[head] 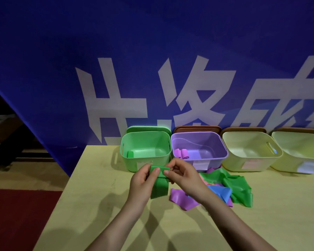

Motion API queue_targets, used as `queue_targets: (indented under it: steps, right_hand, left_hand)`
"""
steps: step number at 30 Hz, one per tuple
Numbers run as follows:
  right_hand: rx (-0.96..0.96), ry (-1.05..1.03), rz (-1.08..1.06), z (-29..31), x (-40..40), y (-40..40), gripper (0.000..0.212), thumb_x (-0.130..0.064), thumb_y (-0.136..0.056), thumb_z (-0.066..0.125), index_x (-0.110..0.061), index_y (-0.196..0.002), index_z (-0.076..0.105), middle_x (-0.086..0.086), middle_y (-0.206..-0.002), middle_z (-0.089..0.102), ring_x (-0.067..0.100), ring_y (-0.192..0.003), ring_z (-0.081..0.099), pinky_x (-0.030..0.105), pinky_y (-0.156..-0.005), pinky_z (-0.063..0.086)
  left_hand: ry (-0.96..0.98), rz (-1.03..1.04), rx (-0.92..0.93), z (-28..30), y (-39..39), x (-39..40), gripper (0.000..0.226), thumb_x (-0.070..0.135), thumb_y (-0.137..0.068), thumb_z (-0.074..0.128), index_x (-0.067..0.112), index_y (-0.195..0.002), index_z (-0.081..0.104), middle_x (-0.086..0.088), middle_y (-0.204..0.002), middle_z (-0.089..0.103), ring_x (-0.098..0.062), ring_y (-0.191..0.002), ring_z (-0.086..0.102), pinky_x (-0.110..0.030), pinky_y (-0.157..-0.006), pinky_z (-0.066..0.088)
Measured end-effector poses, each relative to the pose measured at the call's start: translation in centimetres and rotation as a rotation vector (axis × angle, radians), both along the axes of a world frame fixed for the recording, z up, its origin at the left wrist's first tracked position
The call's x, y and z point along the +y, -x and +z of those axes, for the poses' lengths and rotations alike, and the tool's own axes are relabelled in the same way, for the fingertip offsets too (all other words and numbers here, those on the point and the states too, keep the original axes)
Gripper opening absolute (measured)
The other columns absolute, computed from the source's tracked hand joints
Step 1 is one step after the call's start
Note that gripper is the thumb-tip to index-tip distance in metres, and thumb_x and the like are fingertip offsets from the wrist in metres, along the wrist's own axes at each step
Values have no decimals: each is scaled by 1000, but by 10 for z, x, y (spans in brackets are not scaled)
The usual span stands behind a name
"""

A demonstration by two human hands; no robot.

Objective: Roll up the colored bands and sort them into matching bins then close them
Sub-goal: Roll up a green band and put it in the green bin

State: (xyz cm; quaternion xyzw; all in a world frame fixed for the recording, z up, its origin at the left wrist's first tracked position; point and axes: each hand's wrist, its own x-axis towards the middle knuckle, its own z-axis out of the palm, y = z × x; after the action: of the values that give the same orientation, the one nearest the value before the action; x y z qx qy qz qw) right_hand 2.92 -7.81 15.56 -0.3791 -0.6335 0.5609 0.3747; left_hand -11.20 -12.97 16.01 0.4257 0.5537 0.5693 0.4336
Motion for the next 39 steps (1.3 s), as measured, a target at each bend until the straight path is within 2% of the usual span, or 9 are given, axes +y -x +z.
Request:
queue_targets:
  steps: [4, 8, 13, 17, 21, 24, 28, 33, 39]
  right_hand:
    - [49, 13, 15, -3, 15, -4, 15, 5, -87, 62, -6, -82, 54, 3, -67, 49, 11, -59, 50, 23, -59, 44]
    - [96, 67, 13, -7, 28, -6, 11, 7, -88, 60, -4, -86, 55, 9, -71, 51, 10, -56, 51, 20, -57, 45]
    - [74, 70, -5, -16, 44, -14, 11, 5, -88, 60, -4, -88, 56, 8, -69, 52, 9, -56, 53, 19, -58, 46]
    - [-84, -103, 29, -28, 51, -21, 19, -3, -87, 66, -21, -85, 59, -14, -67, 55, 3, -64, 48, 16, -64, 41]
    - [-158, -292, 44, -33, 57, -24, 13, -21, -84, 67, -32, -83, 60, -13, -77, 61, 7, -72, 56, 19, -68, 45]
    - [-158, -444, 54, -33, 58, -20, 3, -26, -85, 65, -27, -88, 66, -11, -80, 60, 6, -75, 58, 21, -69, 48]
    - [-171, -589, 112, -32, 53, -12, 16, -8, -85, 65, -17, -96, 71, -4, -86, 59, 2, -80, 57, 16, -72, 45]
    - [-8, -319, 159, -21, 42, -1, 33, -13, -83, 48, -25, -98, 74, -6, -99, 61, 15, -96, 60, 26, -80, 49]
    - [157, -38, 101, -8, 14, 15, 22, -3, -91, 58, -14, -109, 66, -2, -78, 64, 7, -73, 60, 19, -72, 47]
  left_hand:
    - [63, 21, -108, -7, -4, 10, 21, 10, -91, 60, -11, -92, 58, -17, -83, 63, -22, -78, 57, -30, -69, 46]
    - [152, 45, -315, -6, -13, 20, 15, 15, -90, 59, 6, -98, 68, -14, -95, 71, -22, -85, 66, -36, -79, 50]
    - [312, 39, -306, -14, -20, 29, 23, 24, -94, 55, 11, -96, 74, -12, -96, 74, -17, -85, 68, -26, -70, 51]
    - [358, 135, -254, -21, -29, 35, 22, 21, -95, 55, 8, -93, 73, -14, -91, 72, -22, -82, 63, -28, -72, 47]
    - [375, 198, -270, -20, -34, 38, 22, 20, -95, 54, 8, -92, 72, -13, -87, 71, -23, -80, 62, -30, -71, 45]
    - [387, 227, -288, -16, -32, 34, 27, 31, -95, 51, 14, -94, 72, -10, -91, 74, -19, -81, 67, -30, -71, 47]
    - [346, 197, -269, -9, -25, 27, 31, 38, -94, 51, 15, -92, 72, 4, -77, 72, -5, -69, 65, -27, -65, 44]
    - [302, 239, -218, -6, -5, 18, 27, 28, -93, 57, 6, -100, 70, -10, -84, 69, -19, -76, 63, -29, -65, 46]
    - [223, 201, -102, -2, 6, 13, 25, 21, -99, 46, 12, -98, 69, -1, -80, 72, -5, -69, 65, -15, -59, 47]
